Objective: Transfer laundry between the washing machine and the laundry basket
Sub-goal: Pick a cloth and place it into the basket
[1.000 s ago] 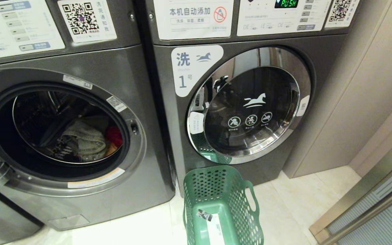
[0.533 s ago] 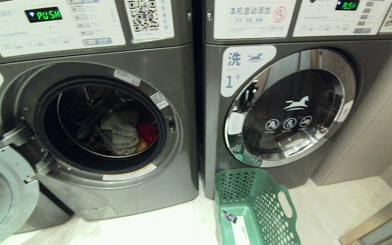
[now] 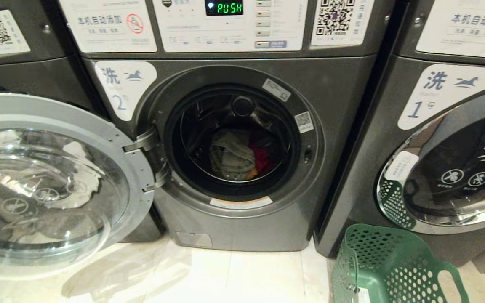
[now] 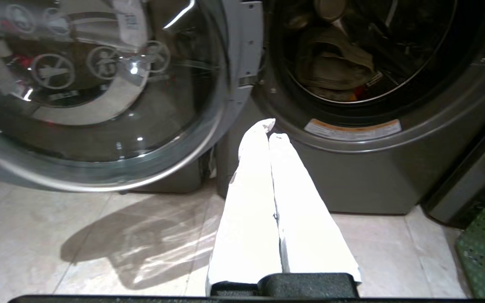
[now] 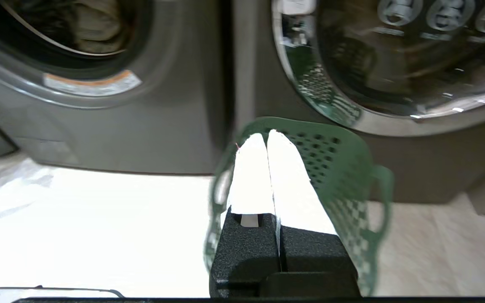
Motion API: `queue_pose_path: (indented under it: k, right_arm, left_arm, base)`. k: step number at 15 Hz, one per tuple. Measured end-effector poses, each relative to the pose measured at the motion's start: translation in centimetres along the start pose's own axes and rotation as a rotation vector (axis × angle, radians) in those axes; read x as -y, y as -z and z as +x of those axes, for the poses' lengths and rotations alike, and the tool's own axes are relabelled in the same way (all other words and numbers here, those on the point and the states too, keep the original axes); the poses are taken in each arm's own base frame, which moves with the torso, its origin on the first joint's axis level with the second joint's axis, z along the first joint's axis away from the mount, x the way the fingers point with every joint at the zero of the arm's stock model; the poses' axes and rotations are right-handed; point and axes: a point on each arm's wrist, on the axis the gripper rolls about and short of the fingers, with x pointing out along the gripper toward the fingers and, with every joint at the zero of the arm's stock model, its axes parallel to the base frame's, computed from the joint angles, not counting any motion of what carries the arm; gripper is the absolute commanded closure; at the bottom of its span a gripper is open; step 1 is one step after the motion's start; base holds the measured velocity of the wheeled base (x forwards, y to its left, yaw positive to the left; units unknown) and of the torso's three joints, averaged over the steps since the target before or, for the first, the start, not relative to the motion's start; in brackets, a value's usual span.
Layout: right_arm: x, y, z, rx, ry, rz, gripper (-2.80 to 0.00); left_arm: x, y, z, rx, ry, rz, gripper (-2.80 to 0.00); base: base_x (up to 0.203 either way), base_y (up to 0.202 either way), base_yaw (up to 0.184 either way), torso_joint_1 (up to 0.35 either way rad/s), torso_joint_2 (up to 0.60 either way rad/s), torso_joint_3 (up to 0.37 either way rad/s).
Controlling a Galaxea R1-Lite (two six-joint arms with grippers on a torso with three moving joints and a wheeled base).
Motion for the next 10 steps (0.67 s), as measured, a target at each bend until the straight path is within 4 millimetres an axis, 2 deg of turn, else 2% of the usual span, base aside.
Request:
queue_pose_path:
  k: [7, 10]
  right_arm:
    - [0.00, 0.00, 0.00, 0.000, 0.001, 0.001, 0.00]
    - [0.00, 0.00, 0.00, 0.000, 0.000, 0.002, 0.00]
  left_arm:
    - [0.00, 0.00, 0.00, 0.000, 0.001, 0.000, 0.00]
    - [0.00, 0.00, 0.00, 0.000, 0.000, 0.000, 0.00]
  base:
    - [0.000, 0.189, 0.003, 0.002, 0.00, 0.001]
    - [0.000, 0.038, 0.000, 0.001, 0.00, 0.001]
